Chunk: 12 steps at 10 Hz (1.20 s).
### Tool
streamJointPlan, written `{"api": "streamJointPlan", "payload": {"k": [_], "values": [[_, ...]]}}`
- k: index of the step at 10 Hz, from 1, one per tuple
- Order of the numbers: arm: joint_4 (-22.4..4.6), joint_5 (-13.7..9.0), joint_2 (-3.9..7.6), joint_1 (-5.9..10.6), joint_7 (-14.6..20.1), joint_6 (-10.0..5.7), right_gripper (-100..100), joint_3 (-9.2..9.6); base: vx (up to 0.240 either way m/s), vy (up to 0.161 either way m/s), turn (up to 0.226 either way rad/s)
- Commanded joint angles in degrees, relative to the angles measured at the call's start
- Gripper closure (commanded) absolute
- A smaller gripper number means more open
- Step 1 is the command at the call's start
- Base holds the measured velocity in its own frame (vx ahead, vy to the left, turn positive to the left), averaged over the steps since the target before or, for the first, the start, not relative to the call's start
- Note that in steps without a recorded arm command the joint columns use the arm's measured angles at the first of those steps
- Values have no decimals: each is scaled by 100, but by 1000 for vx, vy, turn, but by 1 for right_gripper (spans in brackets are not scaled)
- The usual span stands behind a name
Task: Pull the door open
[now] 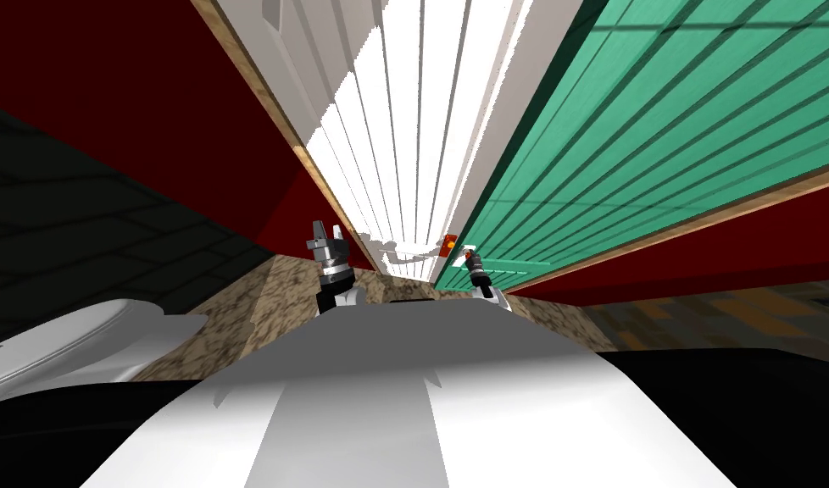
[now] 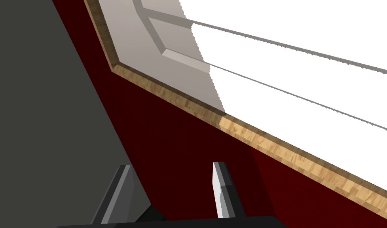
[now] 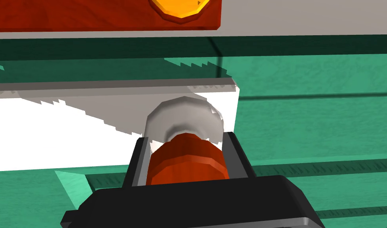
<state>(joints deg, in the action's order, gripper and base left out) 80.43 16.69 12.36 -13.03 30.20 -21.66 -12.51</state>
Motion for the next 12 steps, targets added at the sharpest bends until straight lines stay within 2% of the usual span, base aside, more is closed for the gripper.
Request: {"api": "streamJointPlan", "payload": {"k": [1, 4, 5, 6, 9, 12], "values": [[-10, 1, 0, -11, -1, 11, 100, -1, -32, -7, 24], [-10, 1, 0, -11, -1, 11, 100, -1, -8, -1, 0], [-43, -2, 47, -124, 26, 6, 100, -44, -151, -56, -30], [-48, -3, 62, -151, 36, 2, 100, -56, -193, -36, -2], [-37, 6, 190, -316, 157, -82, 100, -57, -196, -14, 12], [42, 43, 366, -469, 368, -264, 100, 69, -219, -71, 119]]}}
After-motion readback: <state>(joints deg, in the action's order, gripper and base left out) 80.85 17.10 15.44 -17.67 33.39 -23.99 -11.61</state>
